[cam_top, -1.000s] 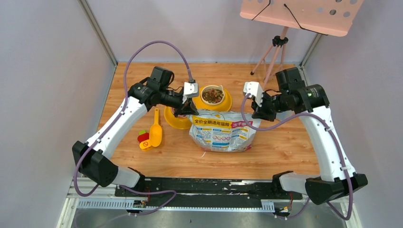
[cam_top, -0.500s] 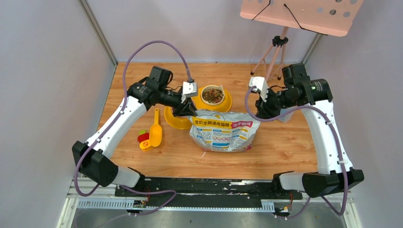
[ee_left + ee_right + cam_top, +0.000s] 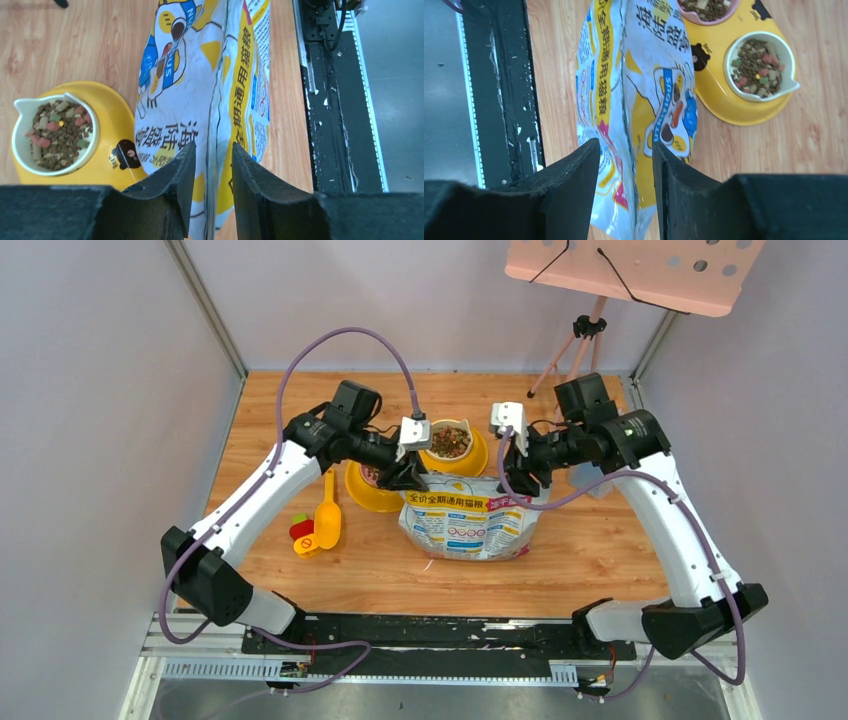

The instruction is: Serve the pet food

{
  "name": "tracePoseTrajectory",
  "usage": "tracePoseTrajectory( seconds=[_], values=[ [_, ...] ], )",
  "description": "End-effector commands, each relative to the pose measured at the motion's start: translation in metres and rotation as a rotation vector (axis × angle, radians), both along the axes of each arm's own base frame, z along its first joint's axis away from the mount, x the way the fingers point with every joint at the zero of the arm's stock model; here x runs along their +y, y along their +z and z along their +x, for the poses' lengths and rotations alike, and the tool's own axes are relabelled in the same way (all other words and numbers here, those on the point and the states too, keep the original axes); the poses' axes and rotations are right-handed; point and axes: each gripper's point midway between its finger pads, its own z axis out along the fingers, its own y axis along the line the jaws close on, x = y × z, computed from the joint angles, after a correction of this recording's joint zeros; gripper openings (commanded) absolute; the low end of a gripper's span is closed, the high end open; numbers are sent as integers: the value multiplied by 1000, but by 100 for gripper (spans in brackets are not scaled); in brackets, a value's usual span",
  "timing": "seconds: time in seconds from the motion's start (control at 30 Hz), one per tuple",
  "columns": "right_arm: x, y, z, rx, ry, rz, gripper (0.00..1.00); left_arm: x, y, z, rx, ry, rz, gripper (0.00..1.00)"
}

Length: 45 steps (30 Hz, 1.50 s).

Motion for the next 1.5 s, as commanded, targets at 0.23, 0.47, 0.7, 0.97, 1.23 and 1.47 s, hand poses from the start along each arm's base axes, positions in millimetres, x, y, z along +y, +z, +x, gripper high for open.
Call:
tracePoseTrajectory(
  seconds=[0.23, 0.47, 0.7, 0.97, 1.23, 1.47],
  values=[
    [32, -18, 12, 24, 22, -3, 16, -12, 22, 5, -69, -16, -31, 5],
    [19, -12, 13, -21, -3, -34, 0, -1, 24, 3, -65, 21, -29, 0],
    [-10, -6, 12, -74, -86, -107, 32, 16, 26, 9, -99, 93, -1, 26],
    [-38, 36, 22, -77, -269, 23, 45, 48, 56, 38, -104, 340, -41, 54],
    [-92, 91, 85, -32, -710, 203, 49, 87, 101, 89, -101, 687, -134, 73],
    [-145, 108, 108, -116, -988, 337, 85, 118, 132, 116, -179, 922, -154, 96]
  ],
)
